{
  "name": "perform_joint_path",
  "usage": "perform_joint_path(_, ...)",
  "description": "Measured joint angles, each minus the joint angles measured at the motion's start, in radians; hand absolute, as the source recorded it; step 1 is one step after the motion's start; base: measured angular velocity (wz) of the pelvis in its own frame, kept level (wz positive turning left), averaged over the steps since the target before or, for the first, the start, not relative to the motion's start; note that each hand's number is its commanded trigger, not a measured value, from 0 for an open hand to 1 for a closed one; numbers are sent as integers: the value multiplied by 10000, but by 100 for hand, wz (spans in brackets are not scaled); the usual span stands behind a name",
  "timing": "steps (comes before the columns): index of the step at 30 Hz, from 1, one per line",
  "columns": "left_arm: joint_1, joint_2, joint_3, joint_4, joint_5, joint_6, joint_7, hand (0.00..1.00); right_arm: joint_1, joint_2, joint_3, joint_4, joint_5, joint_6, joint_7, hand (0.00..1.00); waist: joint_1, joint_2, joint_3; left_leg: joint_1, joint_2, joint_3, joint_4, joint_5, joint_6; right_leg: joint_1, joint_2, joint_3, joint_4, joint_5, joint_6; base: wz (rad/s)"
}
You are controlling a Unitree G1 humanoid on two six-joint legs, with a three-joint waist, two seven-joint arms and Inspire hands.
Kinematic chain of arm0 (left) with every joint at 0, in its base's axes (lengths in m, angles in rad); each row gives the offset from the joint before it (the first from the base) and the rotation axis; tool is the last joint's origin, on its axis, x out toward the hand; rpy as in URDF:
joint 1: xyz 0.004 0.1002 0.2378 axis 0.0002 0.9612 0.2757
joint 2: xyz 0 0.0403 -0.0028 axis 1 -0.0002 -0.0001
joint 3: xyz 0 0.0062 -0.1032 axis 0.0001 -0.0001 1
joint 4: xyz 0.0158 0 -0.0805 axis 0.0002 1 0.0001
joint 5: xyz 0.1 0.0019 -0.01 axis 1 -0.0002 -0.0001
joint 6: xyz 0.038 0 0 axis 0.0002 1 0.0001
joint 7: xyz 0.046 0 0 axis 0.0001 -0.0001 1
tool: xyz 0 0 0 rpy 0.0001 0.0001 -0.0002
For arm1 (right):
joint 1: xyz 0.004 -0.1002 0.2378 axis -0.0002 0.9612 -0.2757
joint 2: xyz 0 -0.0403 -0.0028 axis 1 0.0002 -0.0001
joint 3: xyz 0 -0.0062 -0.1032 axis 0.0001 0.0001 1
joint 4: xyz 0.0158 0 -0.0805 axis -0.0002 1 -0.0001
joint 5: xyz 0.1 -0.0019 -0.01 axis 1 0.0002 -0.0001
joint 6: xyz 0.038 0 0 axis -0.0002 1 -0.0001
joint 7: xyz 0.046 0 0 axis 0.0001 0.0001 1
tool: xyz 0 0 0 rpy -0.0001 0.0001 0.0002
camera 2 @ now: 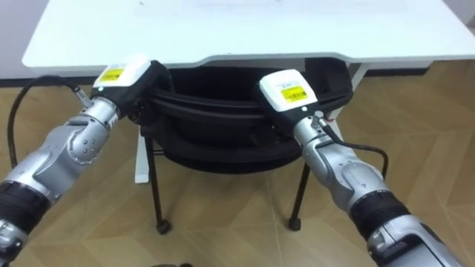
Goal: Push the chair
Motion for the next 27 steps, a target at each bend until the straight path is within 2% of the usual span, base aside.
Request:
perform_joint_path(3, 1, -15, 104, -50, 108, -4, 0, 100, -86, 31, 3, 21, -13, 49, 0, 100, 46, 32, 3, -78, 90, 20, 98, -70, 27, -50, 134, 129, -129, 108, 42, -18)
perform_joint_path(6, 1, -35, 108, -68, 111, 32, 11, 100, -151, 22, 8, 62, -32, 58, -3, 100, 117, 189, -19, -82, 192, 16, -85, -23, 35, 1, 349, 214, -599, 411, 75, -13)
perform_joint_path(10, 2, -2, 104, -98, 112, 74, 25, 100, -154, 28, 30, -27, -36, 104, -4, 100, 108, 207, -34, 21, 124, 29, -583, 243, 48, 59, 463, 286, -1084, 697, 99, -2)
perform_joint_path(14, 64, 33, 102, -195, 110, 137, 25, 100, -153, 7, 87, -100, -28, 142, 27, 100, 73, 227, -42, 77, 124, 22, -786, 353, 40, 150, 541, 274, -1371, 846, 96, 0)
perform_joint_path(20, 300, 72, 179, -380, 174, 206, 21, 100, -145, 0, 238, -169, -31, 185, 76, 100, -82, 253, -58, 331, -19, -24, -1257, 575, 41, 398, 562, 251, -1804, 1033, 134, 4)
perform_joint_path(24, 495, 75, 239, -536, 184, 265, 0, 100, -142, -12, 313, -229, -32, 185, 205, 100, -265, 347, -125, 362, -41, -123, -1309, 627, 57, 582, 608, 73, -2113, 1182, 134, 7)
perform_joint_path(25, 541, 63, 236, -535, 184, 281, 1, 56, -142, -6, 328, -228, -32, 185, 278, 52, -292, 355, -127, 411, -55, -131, -1308, 628, 58, 644, 599, 65, -2121, 1182, 140, 7)
perform_joint_path(26, 563, 55, 235, -535, 182, 284, 4, 7, -142, -6, 335, -228, -31, 185, 322, 24, -303, 354, -127, 436, -64, -135, -1309, 628, 58, 673, 595, 68, -2122, 1179, 145, 4)
perform_joint_path(27, 584, 53, 229, -534, 180, 288, 6, 0, -142, -6, 340, -228, -27, 184, 368, 0, -326, 355, -127, 472, -85, -148, -1330, 628, 58, 708, 588, 71, -2123, 1174, 152, 3)
